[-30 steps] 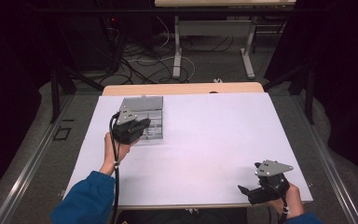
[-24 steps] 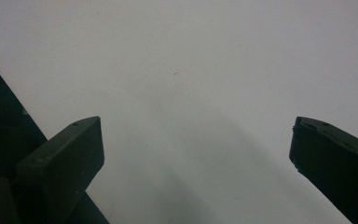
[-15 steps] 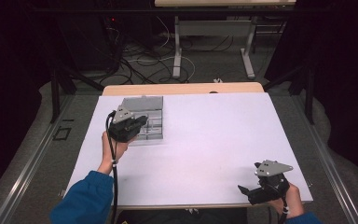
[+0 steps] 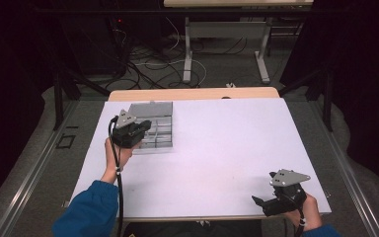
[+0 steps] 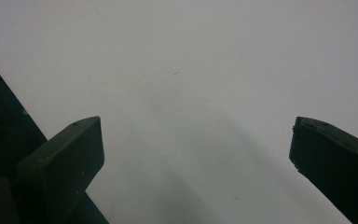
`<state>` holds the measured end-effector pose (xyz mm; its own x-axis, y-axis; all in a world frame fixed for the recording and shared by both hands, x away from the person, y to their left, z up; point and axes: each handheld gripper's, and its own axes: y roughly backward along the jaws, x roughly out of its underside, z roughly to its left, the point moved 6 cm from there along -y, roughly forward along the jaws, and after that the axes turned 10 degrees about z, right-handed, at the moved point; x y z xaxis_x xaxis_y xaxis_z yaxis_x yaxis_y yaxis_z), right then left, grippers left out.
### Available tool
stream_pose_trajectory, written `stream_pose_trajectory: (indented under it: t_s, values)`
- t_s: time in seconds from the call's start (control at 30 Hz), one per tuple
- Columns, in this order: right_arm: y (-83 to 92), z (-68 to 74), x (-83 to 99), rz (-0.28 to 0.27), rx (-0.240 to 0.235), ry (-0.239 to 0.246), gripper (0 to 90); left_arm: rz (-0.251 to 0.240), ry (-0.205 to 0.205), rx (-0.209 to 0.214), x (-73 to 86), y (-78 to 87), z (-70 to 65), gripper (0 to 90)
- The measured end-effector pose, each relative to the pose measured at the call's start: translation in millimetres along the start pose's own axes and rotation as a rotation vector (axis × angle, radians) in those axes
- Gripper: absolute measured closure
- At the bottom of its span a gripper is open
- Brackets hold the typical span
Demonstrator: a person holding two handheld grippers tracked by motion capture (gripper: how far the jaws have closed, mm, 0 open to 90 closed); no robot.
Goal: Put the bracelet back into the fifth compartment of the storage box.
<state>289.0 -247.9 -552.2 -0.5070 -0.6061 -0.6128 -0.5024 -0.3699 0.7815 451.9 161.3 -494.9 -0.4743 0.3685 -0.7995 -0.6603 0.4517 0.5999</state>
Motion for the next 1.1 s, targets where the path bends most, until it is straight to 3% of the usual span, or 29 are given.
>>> stream_pose_trajectory:
  t_s: [0.47,0.83,1.1]
  values:
    - [0.5,-0.7,-0.3,-0.003,0.001,0.007,2.4,0.002,0.023,-0.042,5.4,-4.0,11.4,85.7]
    - [0.3,-0.7,-0.3,-0.001,0.003,0.008,2.4,0.055,0.014,-0.090,14.9,-16.4,12.5,85.7]
    - [0.2,-1.0,-0.4,-0.002,0.006,0.009,2.4,0.101,-0.018,-0.124,24.6,-30.5,9.7,85.6]
